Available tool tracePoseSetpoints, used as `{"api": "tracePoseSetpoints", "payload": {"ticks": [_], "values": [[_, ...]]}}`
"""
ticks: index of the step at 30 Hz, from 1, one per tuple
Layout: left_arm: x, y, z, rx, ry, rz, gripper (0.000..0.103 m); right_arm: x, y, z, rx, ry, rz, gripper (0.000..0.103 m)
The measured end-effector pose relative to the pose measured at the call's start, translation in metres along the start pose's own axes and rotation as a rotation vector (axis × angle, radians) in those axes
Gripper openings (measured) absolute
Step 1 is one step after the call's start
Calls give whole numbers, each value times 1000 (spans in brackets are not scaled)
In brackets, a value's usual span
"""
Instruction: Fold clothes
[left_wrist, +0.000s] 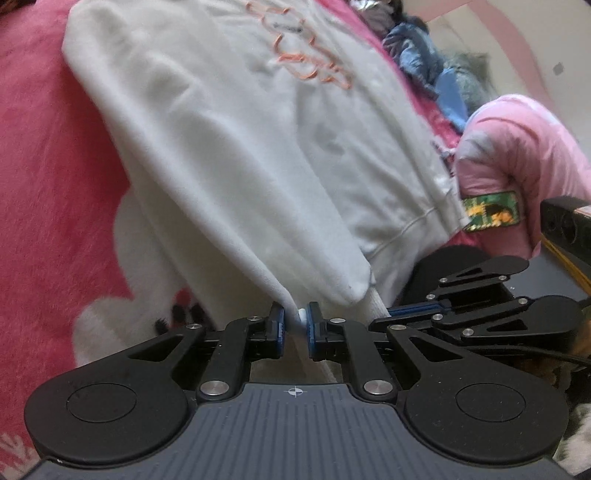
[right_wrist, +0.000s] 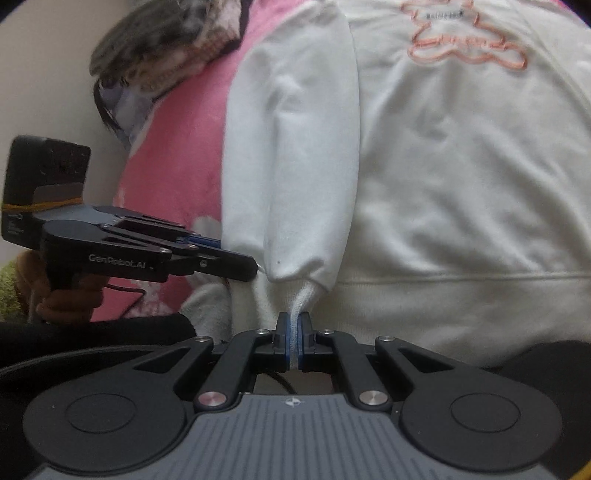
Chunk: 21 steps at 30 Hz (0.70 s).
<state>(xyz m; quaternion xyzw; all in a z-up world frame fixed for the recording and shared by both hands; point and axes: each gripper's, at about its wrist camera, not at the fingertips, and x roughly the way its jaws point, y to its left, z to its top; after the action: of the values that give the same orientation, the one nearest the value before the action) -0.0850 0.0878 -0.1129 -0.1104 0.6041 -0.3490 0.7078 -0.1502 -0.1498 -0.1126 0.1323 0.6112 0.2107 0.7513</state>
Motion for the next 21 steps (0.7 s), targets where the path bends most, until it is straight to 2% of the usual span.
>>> {"api": "tracePoseSetpoints", "payload": {"ticks": [6,8,9,12,13,16,21], "values": [[9,0,-5,28,15,40,10,13,7,2,-48,54,-95,6],[10,0,-5,40,26,50,13,16,7,2,-47,78,-141,12],[9,1,-6,37,29,50,13,15,5,2,-38,80,-155,23],[2,2,-8,35,27,46,20,3,3,1,-38,55,-194,32],[-2,2,-10,41,26,57,23,-2,2,1,-43,41,-209,32],[-17,3,-15,49,15,77,24,-28,1,9,-98,-48,-283,32],[-45,5,-10,-5,-116,34,25,-70,-1,50,-146,-291,-293,33]]}}
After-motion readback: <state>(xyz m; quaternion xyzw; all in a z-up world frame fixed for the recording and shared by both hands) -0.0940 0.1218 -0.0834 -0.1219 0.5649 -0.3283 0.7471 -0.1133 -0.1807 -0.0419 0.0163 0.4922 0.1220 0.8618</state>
